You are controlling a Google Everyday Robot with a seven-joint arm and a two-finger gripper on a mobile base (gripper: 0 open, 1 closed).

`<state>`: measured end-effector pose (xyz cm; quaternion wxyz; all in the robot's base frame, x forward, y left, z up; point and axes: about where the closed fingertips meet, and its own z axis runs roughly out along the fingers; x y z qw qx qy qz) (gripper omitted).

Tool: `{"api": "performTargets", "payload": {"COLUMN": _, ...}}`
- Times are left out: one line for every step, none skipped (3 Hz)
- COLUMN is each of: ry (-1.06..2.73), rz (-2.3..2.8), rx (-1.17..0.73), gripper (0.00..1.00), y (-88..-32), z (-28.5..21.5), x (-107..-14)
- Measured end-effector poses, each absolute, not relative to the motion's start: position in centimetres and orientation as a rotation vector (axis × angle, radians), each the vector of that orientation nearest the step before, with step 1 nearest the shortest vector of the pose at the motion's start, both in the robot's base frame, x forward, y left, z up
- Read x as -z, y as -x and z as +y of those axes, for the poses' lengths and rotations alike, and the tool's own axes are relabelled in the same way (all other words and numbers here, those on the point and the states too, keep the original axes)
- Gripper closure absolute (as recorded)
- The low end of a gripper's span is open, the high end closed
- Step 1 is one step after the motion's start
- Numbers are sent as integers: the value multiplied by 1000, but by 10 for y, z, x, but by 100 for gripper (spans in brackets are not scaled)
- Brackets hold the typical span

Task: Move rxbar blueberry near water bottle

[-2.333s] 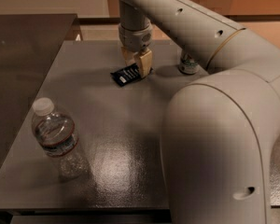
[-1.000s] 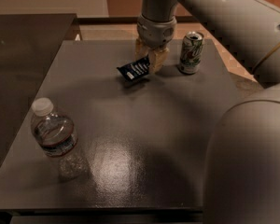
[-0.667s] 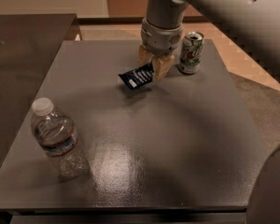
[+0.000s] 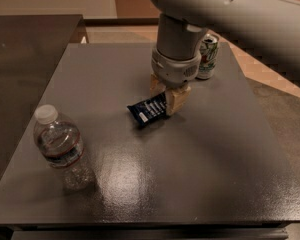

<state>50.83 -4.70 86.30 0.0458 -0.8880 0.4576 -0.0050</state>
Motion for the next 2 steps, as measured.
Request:
{"api": "performTargets", "payload": {"ry": 2697, "rz": 1475, "rx": 4, "gripper": 100, "y": -488, "z": -48, "x": -848}}
{"api": "performTargets", "payload": {"ry": 2700, "rz": 1467, "rx": 9, "gripper": 100, "y": -488, "z": -47, "x": -849}}
